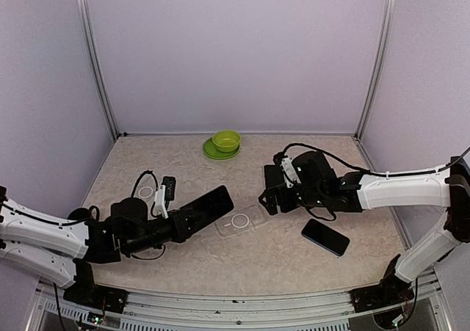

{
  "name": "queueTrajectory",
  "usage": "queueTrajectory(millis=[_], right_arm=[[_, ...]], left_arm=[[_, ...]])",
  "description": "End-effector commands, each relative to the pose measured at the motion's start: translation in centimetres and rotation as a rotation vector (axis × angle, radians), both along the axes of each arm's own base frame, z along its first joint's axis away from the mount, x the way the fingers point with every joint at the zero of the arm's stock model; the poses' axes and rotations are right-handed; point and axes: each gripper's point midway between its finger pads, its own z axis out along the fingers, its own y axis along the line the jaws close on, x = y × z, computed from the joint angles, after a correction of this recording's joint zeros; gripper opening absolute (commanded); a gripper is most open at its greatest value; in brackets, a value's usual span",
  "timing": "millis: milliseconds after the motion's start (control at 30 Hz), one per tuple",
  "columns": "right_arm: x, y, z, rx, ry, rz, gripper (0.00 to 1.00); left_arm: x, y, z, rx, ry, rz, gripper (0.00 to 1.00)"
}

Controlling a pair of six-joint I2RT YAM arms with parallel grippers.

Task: Put the phone into the phone case
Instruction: Install the phone on the phone case.

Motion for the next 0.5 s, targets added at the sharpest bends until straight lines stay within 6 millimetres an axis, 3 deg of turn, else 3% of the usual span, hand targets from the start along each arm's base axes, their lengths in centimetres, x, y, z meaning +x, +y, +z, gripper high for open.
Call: queueTrajectory(millis=[0,100,467], right_arm=[[-0.2,1.8,2.5,0.123,0.001,0.107,1.0],[-0.7,2.6,3.1,0.183,0.007,0.169,1.0],[-0.9,3.3,2.2,0.224,0.062,0.205,1.0]], left_arm=[[0.3,-1.7,2.0,-0.053,0.026,-0.071,0.0],[0.9,-1.9,1.5,-0.023,0.049,-0.067,0.0],[1.7,-3.8,0.0,0.022,0.139,-0.115,0.0]])
